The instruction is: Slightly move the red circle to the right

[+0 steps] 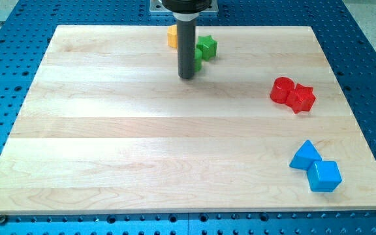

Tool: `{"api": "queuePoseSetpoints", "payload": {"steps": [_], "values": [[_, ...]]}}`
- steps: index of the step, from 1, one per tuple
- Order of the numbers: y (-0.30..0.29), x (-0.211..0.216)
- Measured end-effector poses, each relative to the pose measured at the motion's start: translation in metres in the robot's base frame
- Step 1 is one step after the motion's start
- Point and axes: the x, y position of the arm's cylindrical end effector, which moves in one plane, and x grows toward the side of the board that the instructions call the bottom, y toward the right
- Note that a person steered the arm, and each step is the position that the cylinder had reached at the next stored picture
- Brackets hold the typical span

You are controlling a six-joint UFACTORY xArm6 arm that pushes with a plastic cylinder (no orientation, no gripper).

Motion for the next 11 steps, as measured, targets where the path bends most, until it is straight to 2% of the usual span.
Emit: {"api": "queuePoseSetpoints", "payload": {"steps": [2,4,5,6,7,10,11], "values": [[0.014,-0.009],[0.013,0.122],[0.013,0.147],[0.015,0.142],[0.051,0.102],[0.23,-0.024],[0.265,0.0]]}}
